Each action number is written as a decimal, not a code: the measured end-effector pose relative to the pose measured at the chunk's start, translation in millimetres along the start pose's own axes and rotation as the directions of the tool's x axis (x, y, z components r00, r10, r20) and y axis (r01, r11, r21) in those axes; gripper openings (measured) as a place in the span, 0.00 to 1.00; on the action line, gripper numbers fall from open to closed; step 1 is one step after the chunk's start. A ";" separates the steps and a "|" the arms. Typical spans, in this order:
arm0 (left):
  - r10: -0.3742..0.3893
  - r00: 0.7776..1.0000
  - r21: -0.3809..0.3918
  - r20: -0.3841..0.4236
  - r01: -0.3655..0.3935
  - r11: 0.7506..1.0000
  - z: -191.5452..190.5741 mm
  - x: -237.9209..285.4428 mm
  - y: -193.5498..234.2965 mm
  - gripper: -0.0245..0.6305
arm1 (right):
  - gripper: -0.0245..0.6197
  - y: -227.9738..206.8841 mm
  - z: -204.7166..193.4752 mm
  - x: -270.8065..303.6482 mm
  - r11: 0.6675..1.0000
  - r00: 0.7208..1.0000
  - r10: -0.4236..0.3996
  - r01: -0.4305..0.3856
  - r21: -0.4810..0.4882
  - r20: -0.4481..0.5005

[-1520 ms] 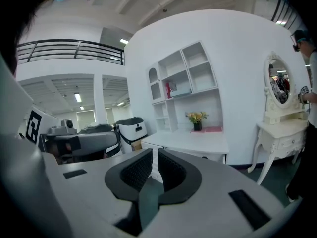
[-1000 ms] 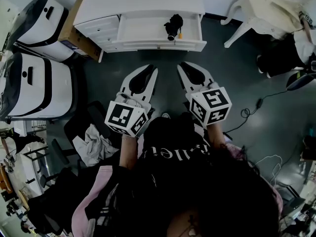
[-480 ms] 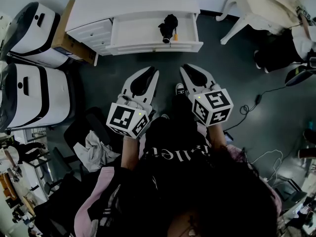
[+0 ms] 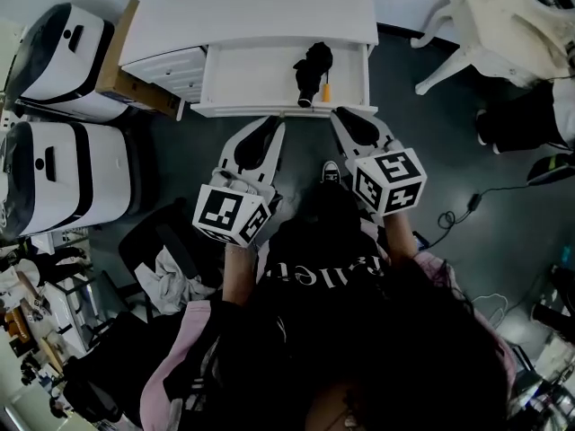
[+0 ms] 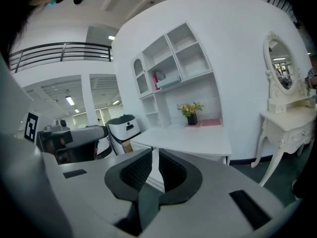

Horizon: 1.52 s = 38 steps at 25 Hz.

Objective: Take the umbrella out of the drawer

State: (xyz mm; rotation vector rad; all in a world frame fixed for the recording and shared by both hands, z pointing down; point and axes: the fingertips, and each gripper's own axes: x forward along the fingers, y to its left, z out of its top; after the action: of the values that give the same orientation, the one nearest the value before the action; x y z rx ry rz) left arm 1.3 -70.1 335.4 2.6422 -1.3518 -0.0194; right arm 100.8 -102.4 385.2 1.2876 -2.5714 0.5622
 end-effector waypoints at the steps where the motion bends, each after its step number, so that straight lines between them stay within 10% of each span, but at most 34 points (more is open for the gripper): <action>1: 0.006 1.000 0.002 -0.001 -0.006 1.000 2.5 13.2 3.4 0.10 | 0.14 -10.6 5.2 8.5 1.000 1.000 0.008 -0.008 -0.005 -0.006; 21: 0.073 0.995 0.005 -0.073 -0.073 0.997 -2.4 166.3 40.0 0.10 | 0.14 -123.1 5.6 114.9 0.987 0.976 0.156 -0.150 0.053 -0.151; 38: -0.069 0.986 -0.005 -0.153 0.069 0.998 -8.8 195.8 129.7 0.10 | 0.14 -152.5 -44.5 211.7 0.967 0.952 0.008 0.070 0.245 -0.305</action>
State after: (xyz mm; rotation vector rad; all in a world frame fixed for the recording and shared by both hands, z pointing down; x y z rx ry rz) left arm 13.1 -301.0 377.9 2.6282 -1.2112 0.1711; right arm 97.9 -319.6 536.5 1.2005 -2.2757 1.0257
